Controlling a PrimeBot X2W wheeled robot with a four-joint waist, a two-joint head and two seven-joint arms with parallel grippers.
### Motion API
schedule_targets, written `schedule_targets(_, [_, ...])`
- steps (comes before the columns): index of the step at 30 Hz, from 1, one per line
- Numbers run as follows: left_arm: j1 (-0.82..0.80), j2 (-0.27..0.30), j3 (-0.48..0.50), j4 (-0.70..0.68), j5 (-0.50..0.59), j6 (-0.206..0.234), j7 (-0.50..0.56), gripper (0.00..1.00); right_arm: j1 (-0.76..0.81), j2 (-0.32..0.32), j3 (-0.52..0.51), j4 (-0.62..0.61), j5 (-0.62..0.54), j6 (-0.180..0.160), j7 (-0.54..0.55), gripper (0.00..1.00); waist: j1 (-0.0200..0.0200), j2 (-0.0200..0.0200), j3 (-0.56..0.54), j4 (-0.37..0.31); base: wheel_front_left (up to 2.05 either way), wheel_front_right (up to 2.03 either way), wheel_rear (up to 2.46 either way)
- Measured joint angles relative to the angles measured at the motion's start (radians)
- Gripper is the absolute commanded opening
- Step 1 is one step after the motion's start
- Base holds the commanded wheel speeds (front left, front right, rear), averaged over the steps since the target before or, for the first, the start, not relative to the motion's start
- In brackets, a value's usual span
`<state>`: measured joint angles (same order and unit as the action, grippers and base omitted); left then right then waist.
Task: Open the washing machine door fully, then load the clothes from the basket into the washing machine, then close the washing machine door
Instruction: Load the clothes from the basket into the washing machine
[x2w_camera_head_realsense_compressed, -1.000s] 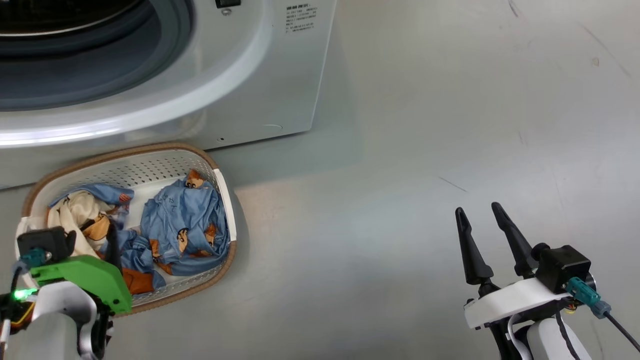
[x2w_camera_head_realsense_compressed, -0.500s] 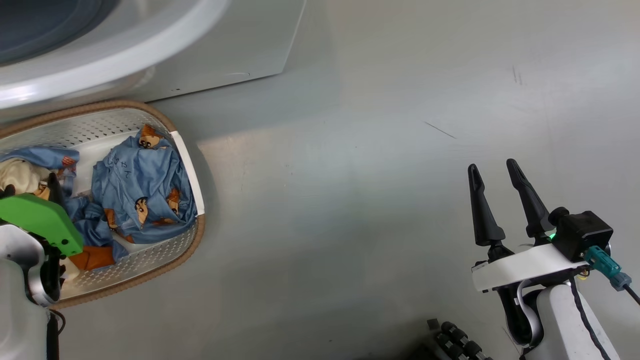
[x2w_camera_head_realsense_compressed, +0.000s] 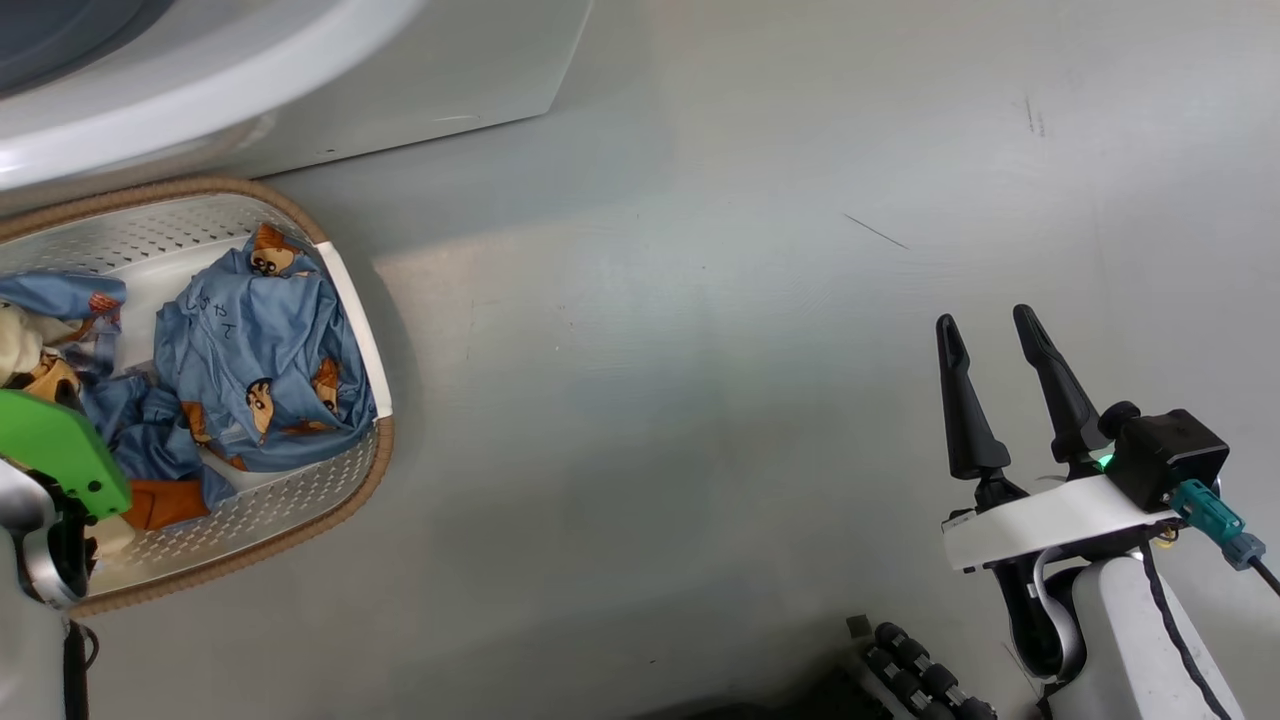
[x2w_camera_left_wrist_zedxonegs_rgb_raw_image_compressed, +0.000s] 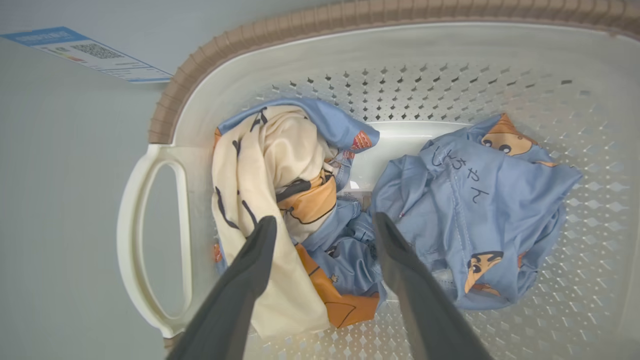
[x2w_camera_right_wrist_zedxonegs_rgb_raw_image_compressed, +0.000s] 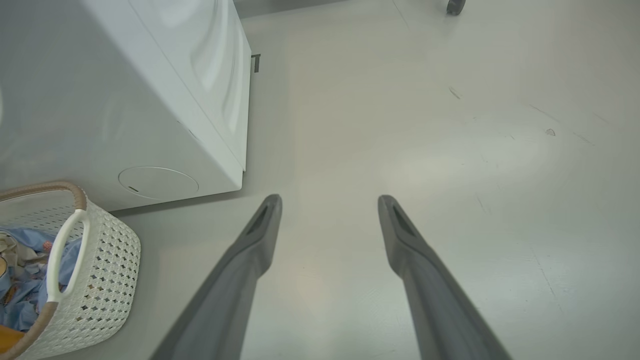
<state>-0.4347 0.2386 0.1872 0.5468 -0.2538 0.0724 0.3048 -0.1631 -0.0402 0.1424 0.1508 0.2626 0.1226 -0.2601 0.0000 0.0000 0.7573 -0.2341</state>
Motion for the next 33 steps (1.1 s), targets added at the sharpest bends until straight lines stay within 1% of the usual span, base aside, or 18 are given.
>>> schedule_targets(7, [-0.035, -0.01, 0.013, 0.031, -0.012, 0.009, 0.044, 1.0, -0.004, 0.0, 0.0, -0.001, 0.0, 0.0, 0.0, 1.0, 0.0, 0.0, 0.03, 0.002, 0.0, 0.0, 0.0])
schedule_targets(11, [-0.063, -0.004, 0.016, 0.055, -0.009, 0.024, 0.066, 1.0, -0.013, 0.0, 0.002, -0.006, 0.001, 0.0, 0.0, 1.0, 0.0, 0.0, 0.047, 0.001, 0.0, 0.0, 0.0])
schedule_targets(16, [-0.086, 0.007, 0.027, 0.087, 0.006, 0.033, 0.09, 1.0, -0.014, 0.0, 0.001, -0.006, 0.001, 0.0, 0.0, 1.0, 0.0, 0.0, 0.07, 0.001, 0.0, 0.0, 0.0])
schedule_targets(22, [-0.104, 0.023, 0.032, 0.125, 0.037, 0.039, 0.091, 1.0, -0.014, 0.0, 0.001, -0.006, 0.001, 0.0, 0.0, 1.0, 0.0, 0.0, 0.085, 0.001, 0.0, 0.0, 0.0])
schedule_targets(33, [-0.146, 0.028, 0.036, 0.157, 0.053, 0.044, 0.09, 1.0, -0.023, 0.0, 0.002, -0.023, 0.001, 0.0, 0.0, 1.0, 0.0, 0.0, 0.119, 0.002, 0.0, 0.0, 0.0])
